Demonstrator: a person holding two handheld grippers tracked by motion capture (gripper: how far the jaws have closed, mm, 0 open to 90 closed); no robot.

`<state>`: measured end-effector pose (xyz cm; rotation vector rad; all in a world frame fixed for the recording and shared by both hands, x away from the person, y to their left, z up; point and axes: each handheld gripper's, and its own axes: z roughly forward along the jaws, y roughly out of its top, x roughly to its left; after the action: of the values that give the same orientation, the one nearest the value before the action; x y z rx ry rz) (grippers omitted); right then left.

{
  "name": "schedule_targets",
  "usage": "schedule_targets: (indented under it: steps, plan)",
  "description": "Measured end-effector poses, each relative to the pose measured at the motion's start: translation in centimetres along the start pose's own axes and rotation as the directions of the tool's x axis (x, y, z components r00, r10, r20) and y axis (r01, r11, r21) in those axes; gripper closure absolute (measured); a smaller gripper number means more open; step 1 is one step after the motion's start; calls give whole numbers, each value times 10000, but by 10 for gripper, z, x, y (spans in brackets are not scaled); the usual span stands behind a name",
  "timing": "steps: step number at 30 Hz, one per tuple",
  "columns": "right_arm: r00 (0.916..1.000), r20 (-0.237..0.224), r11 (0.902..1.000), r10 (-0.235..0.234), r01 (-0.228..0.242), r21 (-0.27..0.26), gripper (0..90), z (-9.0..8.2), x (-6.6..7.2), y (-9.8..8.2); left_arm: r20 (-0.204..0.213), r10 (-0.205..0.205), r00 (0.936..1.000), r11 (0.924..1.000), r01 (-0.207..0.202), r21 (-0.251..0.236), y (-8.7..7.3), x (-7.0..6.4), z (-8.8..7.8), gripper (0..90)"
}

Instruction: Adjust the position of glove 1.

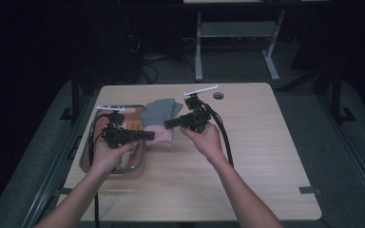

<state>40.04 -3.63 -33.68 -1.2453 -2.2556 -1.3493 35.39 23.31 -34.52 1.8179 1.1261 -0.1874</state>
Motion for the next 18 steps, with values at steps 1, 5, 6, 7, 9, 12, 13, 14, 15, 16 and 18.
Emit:
schedule_targets:
  steps: [1,5,6,7,9,12,13,14,15,16,18]
  plan:
    - [10000,-37,10000,-6,6,-18,735,2,0,0,-28,-51,10000,10000,51,-24,-1,0,-1,656]
    - [10000,-54,10000,27,-27,49,735,6,2,1,-21,-89,10000,10000,89,-37,-3,4,-4,656]
    - [10000,-58,10000,-74,74,41,735,8,2,2,-31,-89,10000,10000,89,-22,-3,5,-5,656]
    - [10000,-57,9999,-31,32,99,735,9,4,2,-23,-111,9999,9999,110,-32,-4,6,-7,656]
    - [9998,-78,9998,-180,180,73,735,12,5,3,-76,-151,9999,9999,151,-62,-4,8,-9,656]
    - [9998,-117,9998,-178,179,97,735,17,7,5,-164,-164,9997,9998,163,-91,-5,10,-13,656]
    - [9998,-129,9998,-145,146,124,735,19,7,5,-179,-177,9997,9998,175,-88,-6,11,-15,656]
    - [9997,-161,9998,-167,169,139,735,20,8,6,-192,-219,9996,9997,217,-111,-6,12,-16,656]
    - [9997,-169,9997,-182,185,142,735,22,9,7,-205,-237,9995,9997,235,-109,-7,14,-18,656]
    - [9997,-167,9996,-188,191,188,735,24,10,8,-208,-271,9994,9995,268,-148,-7,15,-19,656]
    - [9996,-171,9995,-234,238,218,735,27,12,10,-267,-300,9992,9994,295,-172,-7,17,-22,657]
